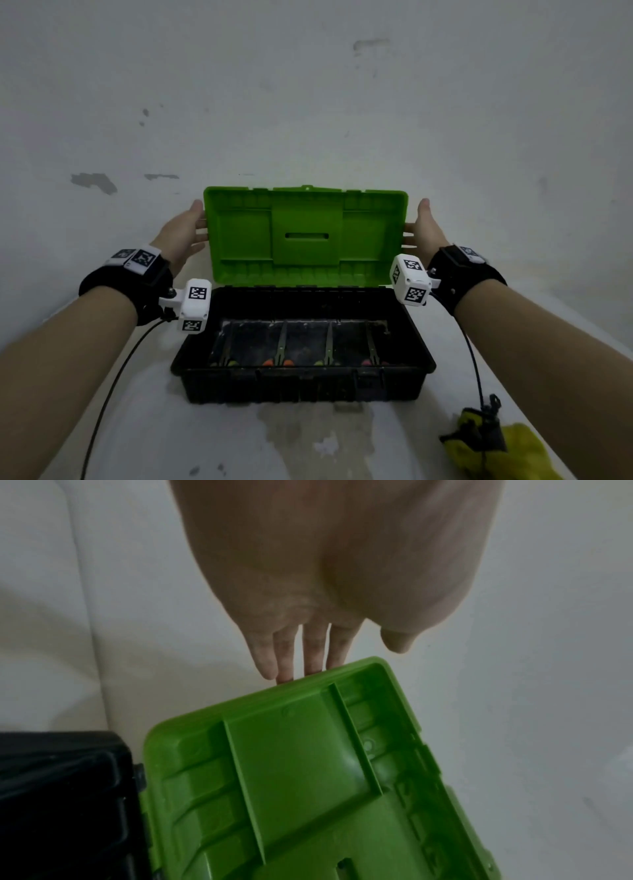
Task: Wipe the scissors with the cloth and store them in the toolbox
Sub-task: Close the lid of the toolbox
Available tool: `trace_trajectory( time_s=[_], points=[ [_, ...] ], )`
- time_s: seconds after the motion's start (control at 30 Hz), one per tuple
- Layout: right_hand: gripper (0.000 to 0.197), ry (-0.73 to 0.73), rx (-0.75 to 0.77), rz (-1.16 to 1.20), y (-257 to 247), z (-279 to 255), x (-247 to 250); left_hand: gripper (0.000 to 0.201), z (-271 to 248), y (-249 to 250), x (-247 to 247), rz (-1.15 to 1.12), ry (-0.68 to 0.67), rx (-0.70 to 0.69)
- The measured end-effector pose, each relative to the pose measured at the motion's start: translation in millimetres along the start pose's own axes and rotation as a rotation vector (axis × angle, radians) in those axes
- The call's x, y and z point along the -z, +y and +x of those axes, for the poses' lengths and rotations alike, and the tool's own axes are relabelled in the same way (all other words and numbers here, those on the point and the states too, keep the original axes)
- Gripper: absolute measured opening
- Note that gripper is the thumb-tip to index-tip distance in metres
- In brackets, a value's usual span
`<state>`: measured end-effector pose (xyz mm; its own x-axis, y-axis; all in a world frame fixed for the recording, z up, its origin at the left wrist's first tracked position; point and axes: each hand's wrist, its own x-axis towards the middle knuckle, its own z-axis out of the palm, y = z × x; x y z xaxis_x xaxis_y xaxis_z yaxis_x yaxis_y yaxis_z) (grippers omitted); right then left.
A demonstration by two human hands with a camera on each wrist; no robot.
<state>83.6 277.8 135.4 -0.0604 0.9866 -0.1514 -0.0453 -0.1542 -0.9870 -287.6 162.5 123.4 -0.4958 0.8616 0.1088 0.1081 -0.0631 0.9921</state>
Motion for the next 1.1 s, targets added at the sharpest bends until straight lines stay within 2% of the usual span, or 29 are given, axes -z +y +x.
trace_trajectory(
  time_s=[0.13, 0.23, 0.33, 0.47, 0.57, 0.67, 0.8, 0.93, 1.1],
  points=[
    [0.099, -0.076, -0.006, -0.058, -6, -44, 16, 0.059, -35, 8, 17, -0.015, -0.011, -0.002],
    [0.096, -0.163, 0.034, -0.158, 0, -73, 26, 0.058, -64, 5, 23, -0.013, -0.033, 0.003],
    [0.084, -0.155, 0.118, -0.259, 21, -93, 32, 0.043, -90, -5, 26, 0.024, -0.025, -0.005],
    [0.064, -0.132, 0.184, -0.283, 56, -107, 40, 0.023, -116, -29, 32, 0.051, 0.004, -0.009],
    [0.041, -0.148, 0.202, -0.285, 75, -118, 44, 0.016, -131, -49, 37, 0.13, 0.017, -0.029],
    [0.032, -0.177, 0.234, -0.273, 89, -130, 49, 0.012, -141, -64, 43, 0.268, 0.004, -0.078],
    [0.037, -0.179, 0.265, -0.317, 108, -131, 57, 0.027, -150, -76, 49, 0.421, -0.04, -0.111],
    [0.044, -0.204, 0.283, -0.371, 123, -127, 63, 0.015, -158, -86, 50, 0.49, -0.062, -0.114],
    [0.053, -0.21, 0.308, -0.502, 140, -122, 68, 0.014, -162, -105, 50, 0.509, -0.081, -0.087]
  ],
)
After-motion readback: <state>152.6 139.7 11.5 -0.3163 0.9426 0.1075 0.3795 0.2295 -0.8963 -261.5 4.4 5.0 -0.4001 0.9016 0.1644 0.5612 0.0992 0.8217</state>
